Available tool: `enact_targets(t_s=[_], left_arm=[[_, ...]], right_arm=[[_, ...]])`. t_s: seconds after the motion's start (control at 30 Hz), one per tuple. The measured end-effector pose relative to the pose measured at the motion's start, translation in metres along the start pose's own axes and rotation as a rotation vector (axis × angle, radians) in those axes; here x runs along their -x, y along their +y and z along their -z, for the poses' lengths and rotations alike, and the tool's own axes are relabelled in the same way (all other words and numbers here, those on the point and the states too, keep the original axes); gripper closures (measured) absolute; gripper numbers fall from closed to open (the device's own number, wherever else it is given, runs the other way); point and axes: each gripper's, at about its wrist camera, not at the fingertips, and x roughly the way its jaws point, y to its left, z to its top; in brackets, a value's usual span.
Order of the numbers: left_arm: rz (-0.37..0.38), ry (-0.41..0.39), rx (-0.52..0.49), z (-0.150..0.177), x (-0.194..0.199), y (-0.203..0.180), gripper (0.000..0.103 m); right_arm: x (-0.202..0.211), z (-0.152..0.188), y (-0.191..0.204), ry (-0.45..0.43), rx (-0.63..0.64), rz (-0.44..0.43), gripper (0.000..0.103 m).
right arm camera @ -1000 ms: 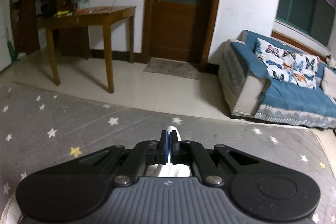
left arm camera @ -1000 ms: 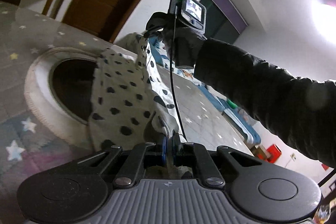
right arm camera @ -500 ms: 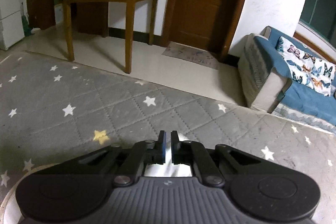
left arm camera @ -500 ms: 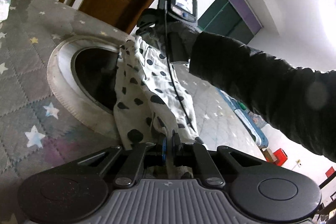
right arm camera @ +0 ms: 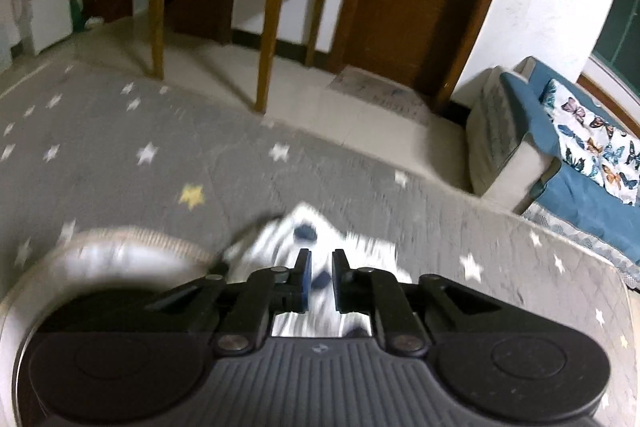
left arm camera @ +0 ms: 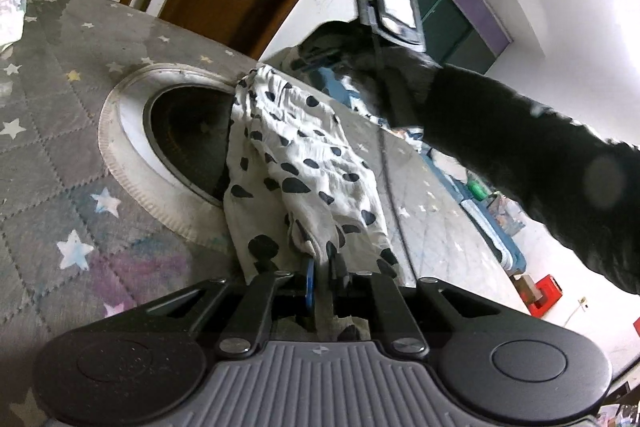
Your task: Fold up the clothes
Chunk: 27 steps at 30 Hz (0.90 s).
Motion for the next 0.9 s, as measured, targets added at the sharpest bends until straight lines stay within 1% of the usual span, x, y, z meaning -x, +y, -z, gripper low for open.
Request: enact_targets(t_s=[0.1,0.2,0.27,0.33,0.4,0.47,0.53,0.57,0.77,0.83,0.87,0.9], left_arm=[[-0.018,-0.006,0.009,-0.001,0.002,0.0,0.091],[-0.034,-0.013,0.006,-0.002,0.004,-0.001,0.09],[-0.04,-0.014,0.003,-0.003,0.005,-0.003,0.086],[-0.047,-0.018,-0.003,-0.003,0.007,-0.005,0.079],[-0.059,-0.025,-0.008,-0.003,0.009,-0.008,0.074],[-0.067,-0.036,-0.013,-0.004,0.012,-0.01,0.073],[-0.075,-0.047,-0.018,-0.004,0.016,-0.012,0.067],[-0.079,-0.051,-0.022,-0.004,0.017,-0.014,0.066],[-0.072,-0.058,-0.049,-0.006,0.014,-0.022,0.066],[-0.067,-0.058,-0.055,-0.007,0.012,-0.024,0.066],[-0.067,-0.057,-0.055,-0.007,0.01,-0.025,0.066],[-0.068,-0.055,-0.056,-0.007,0.009,-0.026,0.066]], right_arm=[[0.019,0.021,0.011,0.031,0.034,-0.077,0.093],[0.04,0.043,0.023,0.059,0.048,-0.179,0.092],[0.052,0.056,0.032,0.083,0.048,-0.244,0.092],[0.063,0.066,0.043,0.103,0.051,-0.298,0.092],[0.071,0.073,0.054,0.119,0.059,-0.343,0.088],[0.075,0.079,0.065,0.141,0.075,-0.369,0.087],[0.076,0.086,0.071,0.164,0.087,-0.381,0.087],[0.077,0.089,0.074,0.173,0.09,-0.386,0.087],[0.07,0.099,0.082,0.205,0.084,-0.397,0.087],[0.069,0.101,0.08,0.205,0.076,-0.401,0.093],[0.068,0.101,0.08,0.206,0.071,-0.404,0.099],[0.067,0.102,0.079,0.206,0.066,-0.407,0.1]])
